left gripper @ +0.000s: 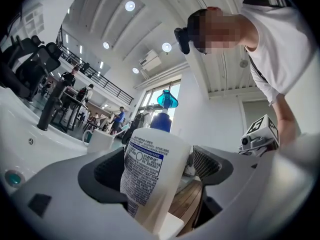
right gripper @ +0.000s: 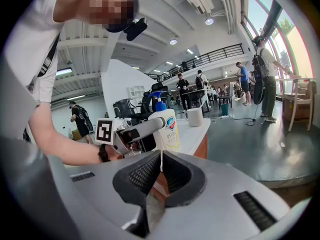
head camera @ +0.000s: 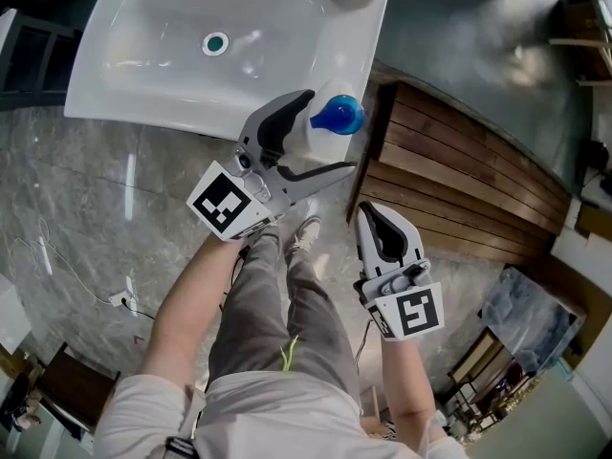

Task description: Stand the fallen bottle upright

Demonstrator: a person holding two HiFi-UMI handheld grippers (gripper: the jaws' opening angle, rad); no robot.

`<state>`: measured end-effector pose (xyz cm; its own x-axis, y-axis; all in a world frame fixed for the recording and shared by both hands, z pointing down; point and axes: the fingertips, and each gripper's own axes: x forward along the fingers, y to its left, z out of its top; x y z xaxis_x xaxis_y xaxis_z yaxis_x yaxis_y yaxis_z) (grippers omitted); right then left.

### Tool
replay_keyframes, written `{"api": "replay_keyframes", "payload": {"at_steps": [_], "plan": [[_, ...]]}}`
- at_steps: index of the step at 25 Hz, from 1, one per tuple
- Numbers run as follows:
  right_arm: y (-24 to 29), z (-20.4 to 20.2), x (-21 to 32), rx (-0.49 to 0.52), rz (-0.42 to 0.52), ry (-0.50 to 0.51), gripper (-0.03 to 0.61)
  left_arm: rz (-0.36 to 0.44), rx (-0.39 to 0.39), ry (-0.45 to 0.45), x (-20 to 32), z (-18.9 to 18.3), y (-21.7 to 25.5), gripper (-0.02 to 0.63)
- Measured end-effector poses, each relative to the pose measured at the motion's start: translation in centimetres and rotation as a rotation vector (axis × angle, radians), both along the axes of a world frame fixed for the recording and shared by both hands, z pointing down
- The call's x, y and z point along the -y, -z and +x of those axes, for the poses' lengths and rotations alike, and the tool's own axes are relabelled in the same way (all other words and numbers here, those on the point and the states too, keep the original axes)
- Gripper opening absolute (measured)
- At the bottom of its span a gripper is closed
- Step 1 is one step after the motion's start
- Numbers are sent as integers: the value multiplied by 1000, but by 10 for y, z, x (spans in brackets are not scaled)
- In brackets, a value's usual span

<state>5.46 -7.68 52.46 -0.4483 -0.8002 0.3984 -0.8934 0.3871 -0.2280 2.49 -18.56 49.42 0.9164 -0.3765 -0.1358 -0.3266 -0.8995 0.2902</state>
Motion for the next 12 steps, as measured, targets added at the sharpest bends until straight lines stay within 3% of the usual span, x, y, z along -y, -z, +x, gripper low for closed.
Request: {"api": "replay_keyframes", "payload": {"at_steps": [12], "plan": [[21,-3,-18,-3,30,-5,40,7,1,29,-9,-9,22,431]]}}
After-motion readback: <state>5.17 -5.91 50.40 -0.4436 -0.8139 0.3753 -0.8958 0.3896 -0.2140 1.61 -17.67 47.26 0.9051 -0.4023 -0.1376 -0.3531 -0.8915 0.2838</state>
